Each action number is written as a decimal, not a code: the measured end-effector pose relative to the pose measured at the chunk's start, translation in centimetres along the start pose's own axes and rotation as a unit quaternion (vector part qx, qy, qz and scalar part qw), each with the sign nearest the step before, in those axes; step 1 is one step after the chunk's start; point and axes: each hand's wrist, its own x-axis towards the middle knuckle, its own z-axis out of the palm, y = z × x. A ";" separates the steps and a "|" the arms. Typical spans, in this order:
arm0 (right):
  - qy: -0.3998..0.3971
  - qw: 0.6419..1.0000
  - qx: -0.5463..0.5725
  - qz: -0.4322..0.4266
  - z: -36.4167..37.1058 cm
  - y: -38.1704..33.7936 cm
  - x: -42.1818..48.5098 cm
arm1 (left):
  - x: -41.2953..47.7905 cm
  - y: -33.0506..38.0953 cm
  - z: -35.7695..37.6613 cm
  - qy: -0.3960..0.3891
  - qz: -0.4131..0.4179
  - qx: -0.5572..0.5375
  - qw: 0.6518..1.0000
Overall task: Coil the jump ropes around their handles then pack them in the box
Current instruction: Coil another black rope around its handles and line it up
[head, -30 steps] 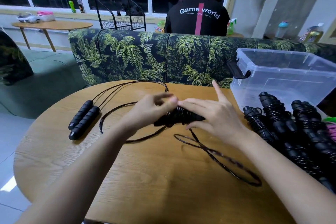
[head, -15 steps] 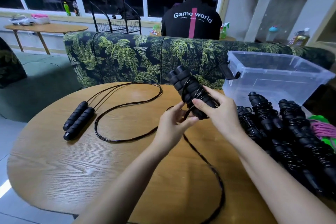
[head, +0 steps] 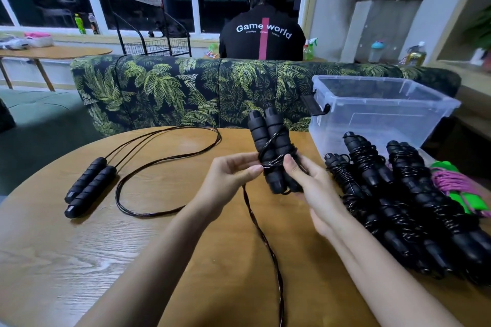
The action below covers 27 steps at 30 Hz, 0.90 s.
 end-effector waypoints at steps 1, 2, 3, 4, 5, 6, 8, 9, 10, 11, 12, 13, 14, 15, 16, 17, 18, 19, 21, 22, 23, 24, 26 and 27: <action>0.004 1.000 -0.009 0.005 0.0 0.4 0.1 | 0.2 -0.4 0.1 0.009 -0.005 0.002 1.000; 0.016 1.000 -0.027 0.000 -0.1 0.9 0.3 | 0.4 -0.7 0.3 0.017 -0.011 0.007 1.000; 0.037 0.998 -0.053 -0.013 -0.3 1.5 0.6 | 0.6 -0.9 0.5 0.024 -0.013 0.014 1.000; 0.061 0.994 -0.084 -0.031 -0.4 1.9 0.9 | 0.9 -1.1 0.7 0.030 -0.012 0.024 0.999; 0.077 0.989 -0.111 -0.055 -0.5 2.2 1.1 | 1.2 -1.4 0.8 0.037 -0.011 0.027 0.999; 0.083 0.984 -0.134 -0.082 -0.7 2.6 1.4 | 1.6 -1.6 1.0 0.043 -0.009 0.029 0.999; 0.069 0.976 -0.173 -0.116 -0.9 3.1 1.7 | 2.3 -2.0 1.2 0.053 0.000 0.039 0.998; 0.058 0.973 -0.186 -0.120 -1.0 3.5 1.9 | 2.7 -2.1 1.3 0.057 0.006 0.051 0.997; 0.045 0.973 -0.192 -0.121 -1.1 3.7 2.1 | 3.1 -2.4 1.4 0.061 0.011 0.066 0.996; 0.033 0.973 -0.197 -0.118 -1.3 4.0 2.2 | 3.5 -2.6 1.5 0.068 0.016 0.080 0.994; 0.024 0.971 -0.207 -0.114 -1.3 4.4 2.3 | 3.8 -2.9 1.6 0.075 0.019 0.091 0.993; 0.020 0.968 -0.224 -0.112 -1.4 4.7 2.4 | 4.1 -3.2 1.8 0.080 0.020 0.099 0.992; 0.024 0.963 -0.246 -0.111 -1.3 5.0 2.5 | 4.2 -3.5 1.9 0.082 0.020 0.104 0.991; 0.034 0.955 -0.270 -0.115 -1.2 5.3 2.6 | 4.3 -4.0 2.0 0.082 0.022 0.110 0.990; 0.045 0.948 -0.292 -0.122 -1.0 5.5 2.7 | 4.3 -4.3 2.2 0.081 0.028 0.112 0.990; 0.054 0.942 -0.307 -0.125 -0.8 5.7 2.8 | 4.2 -4.7 2.3 0.079 0.035 0.112 0.990; 0.066 0.938 -0.316 -0.127 -0.6 6.0 2.8 | 4.1 -5.2 2.4 0.074 0.046 0.109 0.990; 0.079 0.934 -0.323 -0.128 -0.5 6.3 2.8 | 3.9 -5.6 2.4 0.067 0.059 0.109 0.990; 0.097 0.930 -0.328 -0.131 -0.5 7.2 2.7 | 3.7 -6.5 2.3 0.042 0.089 0.123 0.988; 0.101 0.932 -0.323 -0.127 -0.6 7.6 2.7 | 3.7 -6.8 2.1 0.029 0.104 0.136 0.985; 0.101 0.938 -0.308 -0.120 -0.7 7.9 2.8 | 3.7 -7.1 1.9 0.020 0.116 0.146 0.982; 0.096 0.946 -0.287 -0.113 -0.7 8.2 2.8 | 3.7 -7.3 1.7 0.015 0.121 0.146 0.982; 0.081 0.962 -0.240 -0.104 -0.7 8.5 2.8 | 3.6 -7.5 1.4 0.012 0.106 0.119 0.987; 0.073 0.968 -0.218 -0.101 -0.7 8.5 2.7 | 3.5 -7.6 1.3 0.014 0.092 0.105 0.990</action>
